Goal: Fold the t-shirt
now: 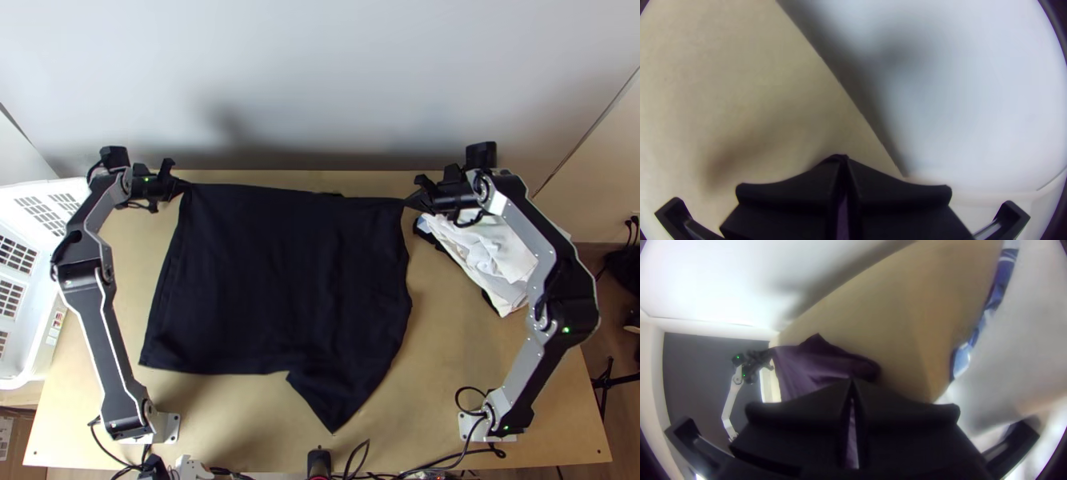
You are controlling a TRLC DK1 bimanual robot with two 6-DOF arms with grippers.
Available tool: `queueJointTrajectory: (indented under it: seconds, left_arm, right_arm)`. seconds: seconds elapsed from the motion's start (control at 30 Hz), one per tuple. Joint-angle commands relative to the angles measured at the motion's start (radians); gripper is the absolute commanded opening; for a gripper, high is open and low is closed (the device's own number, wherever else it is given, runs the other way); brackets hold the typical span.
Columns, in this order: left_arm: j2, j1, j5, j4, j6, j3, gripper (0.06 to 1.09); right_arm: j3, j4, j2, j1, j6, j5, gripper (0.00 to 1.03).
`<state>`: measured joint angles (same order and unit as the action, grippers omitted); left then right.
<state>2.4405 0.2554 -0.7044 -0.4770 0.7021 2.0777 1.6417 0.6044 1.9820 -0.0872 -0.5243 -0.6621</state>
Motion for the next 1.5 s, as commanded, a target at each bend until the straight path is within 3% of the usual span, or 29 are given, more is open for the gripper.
queueJointTrajectory:
  seconds: [0.0, 0.13, 0.4, 0.7, 1.23, 1.47]
  left_arm:
    - [0.112, -0.008, 0.033, -0.060, -0.012, 0.199, 0.09]
    - [0.072, -0.016, 0.031, -0.140, -0.055, 0.188, 0.09]
    - [-0.051, -0.042, 0.031, -0.414, -0.263, 0.140, 0.09]
    - [-0.166, -0.042, 0.029, -0.558, -0.357, 0.116, 0.09]
    - [-0.219, 0.071, -0.056, -0.583, -0.383, 0.122, 0.09]
    - [-0.250, 0.068, -0.060, -0.701, -0.477, 0.122, 0.09]
  right_arm:
    - [0.102, -0.012, 0.090, -0.020, -0.020, 0.067, 0.03]
    - [0.096, 0.005, 0.057, -0.026, -0.032, 0.068, 0.03]
    - [-0.003, 0.023, -0.078, -0.040, -0.028, 0.070, 0.03]
    - [-0.065, 0.120, -0.134, -0.049, -0.022, 0.071, 0.03]
    - [-0.146, 0.095, -0.124, -0.054, 0.010, 0.180, 0.03]
    - [-0.145, 0.097, -0.129, -0.066, 0.006, 0.180, 0.03]
